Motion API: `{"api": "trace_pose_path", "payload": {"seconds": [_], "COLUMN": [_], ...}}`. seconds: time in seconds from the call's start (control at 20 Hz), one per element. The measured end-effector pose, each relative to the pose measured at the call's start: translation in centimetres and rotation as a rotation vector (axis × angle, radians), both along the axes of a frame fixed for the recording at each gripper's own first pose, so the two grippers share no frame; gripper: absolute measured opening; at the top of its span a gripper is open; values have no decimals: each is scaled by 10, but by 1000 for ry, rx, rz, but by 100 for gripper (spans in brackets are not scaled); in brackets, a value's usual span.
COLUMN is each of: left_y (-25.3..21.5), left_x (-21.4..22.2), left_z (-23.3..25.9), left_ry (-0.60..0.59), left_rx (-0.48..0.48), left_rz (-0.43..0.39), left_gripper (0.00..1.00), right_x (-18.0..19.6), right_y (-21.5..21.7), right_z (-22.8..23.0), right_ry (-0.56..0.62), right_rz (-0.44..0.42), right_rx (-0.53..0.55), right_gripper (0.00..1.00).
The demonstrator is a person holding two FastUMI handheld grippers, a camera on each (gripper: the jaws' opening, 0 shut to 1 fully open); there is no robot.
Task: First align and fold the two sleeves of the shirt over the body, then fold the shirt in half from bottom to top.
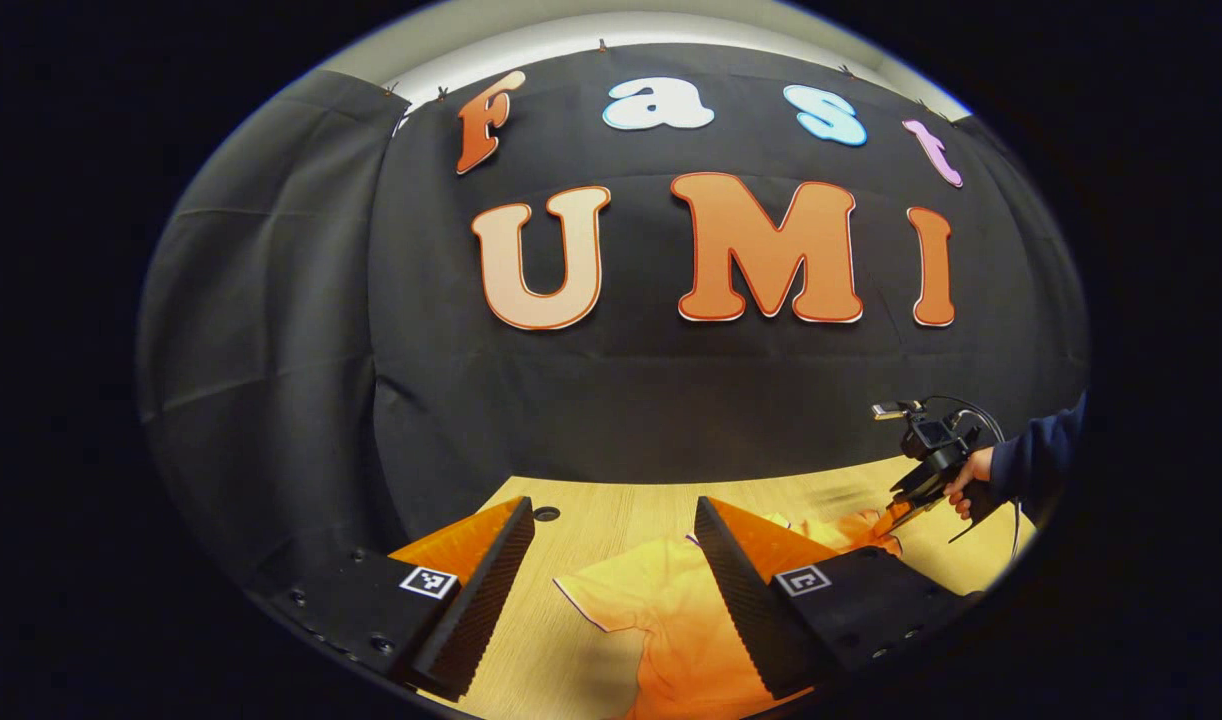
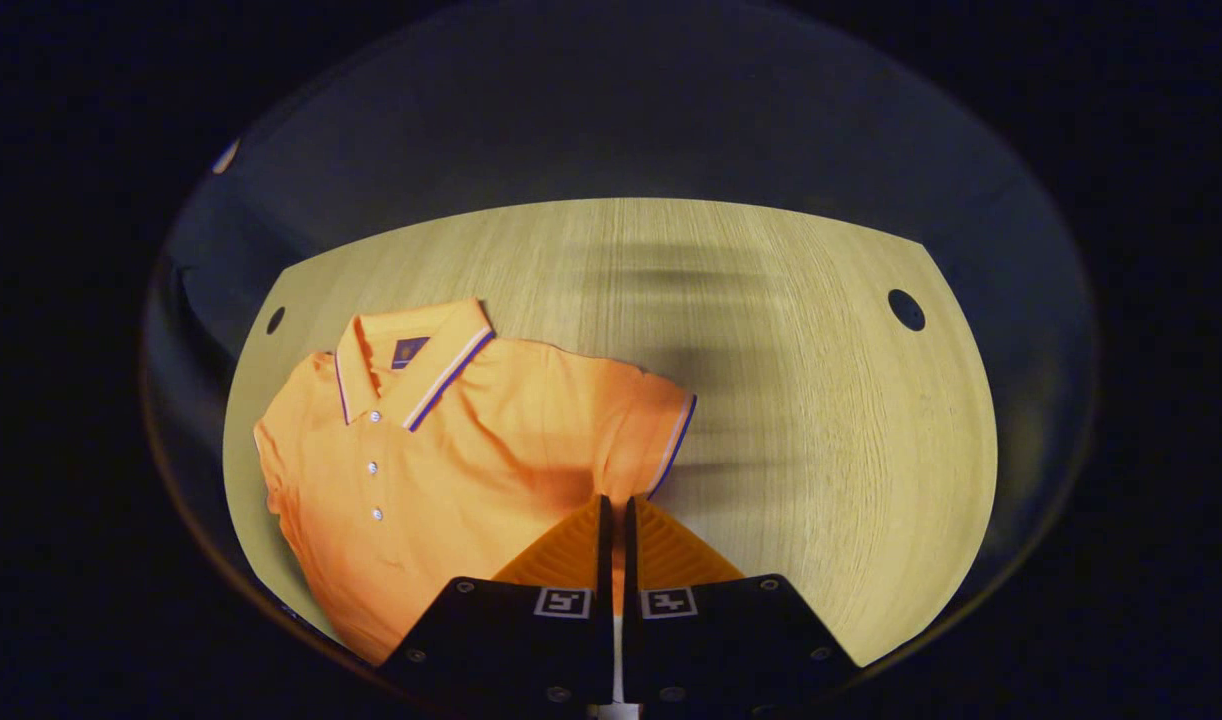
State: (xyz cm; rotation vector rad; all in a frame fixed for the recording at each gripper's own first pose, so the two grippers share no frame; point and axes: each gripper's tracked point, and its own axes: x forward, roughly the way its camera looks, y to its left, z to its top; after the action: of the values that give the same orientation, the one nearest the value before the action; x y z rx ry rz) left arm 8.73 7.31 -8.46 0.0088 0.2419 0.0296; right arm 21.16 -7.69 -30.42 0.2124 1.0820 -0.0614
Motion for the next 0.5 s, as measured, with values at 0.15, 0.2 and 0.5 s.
{"api": "trace_pose_path", "payload": {"seconds": [0.15, 0.2, 0.5], "left_y": [13, 18, 66], "left_x": [-6, -8, -6], "left_z": [-2, -4, -45], "left_ry": [-1, 5, 80], "left_rx": [-18, -25, -58], "left_rz": [13, 22, 43], "left_gripper": [99, 99, 99], "right_x": [4, 2, 4], "right_y": [20, 28, 86], "right_z": [11, 11, 29], "right_ry": [-26, -25, -54], "right_rz": [31, 32, 69], "right_rx": [1, 4, 95], "right_gripper": [4, 4, 4]}}
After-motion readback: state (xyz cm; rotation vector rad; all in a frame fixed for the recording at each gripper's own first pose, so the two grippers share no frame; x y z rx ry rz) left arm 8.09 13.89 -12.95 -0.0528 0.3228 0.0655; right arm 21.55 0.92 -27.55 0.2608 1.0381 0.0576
